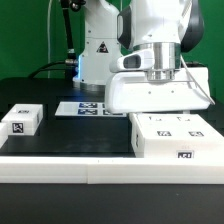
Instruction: Assemble cabinet
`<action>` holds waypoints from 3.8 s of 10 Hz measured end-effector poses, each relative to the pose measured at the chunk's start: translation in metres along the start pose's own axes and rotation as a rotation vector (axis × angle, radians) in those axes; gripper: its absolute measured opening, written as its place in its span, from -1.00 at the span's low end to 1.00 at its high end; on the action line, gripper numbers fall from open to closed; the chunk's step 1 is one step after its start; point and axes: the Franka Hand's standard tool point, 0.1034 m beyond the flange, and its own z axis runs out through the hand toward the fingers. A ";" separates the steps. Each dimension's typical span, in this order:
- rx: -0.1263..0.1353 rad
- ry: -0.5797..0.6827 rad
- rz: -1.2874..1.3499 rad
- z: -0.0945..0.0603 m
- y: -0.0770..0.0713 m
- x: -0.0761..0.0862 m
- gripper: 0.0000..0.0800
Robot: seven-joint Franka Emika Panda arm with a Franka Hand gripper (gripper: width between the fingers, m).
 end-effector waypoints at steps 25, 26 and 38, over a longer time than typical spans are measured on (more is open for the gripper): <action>0.019 -0.063 -0.108 -0.071 -0.002 0.032 -1.00; 0.021 -0.084 -0.105 -0.077 0.002 0.036 -1.00; 0.033 -0.145 -0.108 -0.102 0.006 0.062 -1.00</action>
Offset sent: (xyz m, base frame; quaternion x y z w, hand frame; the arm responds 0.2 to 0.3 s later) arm -0.0022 -0.0026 -0.0041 -0.0016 0.0128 -0.0176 0.9998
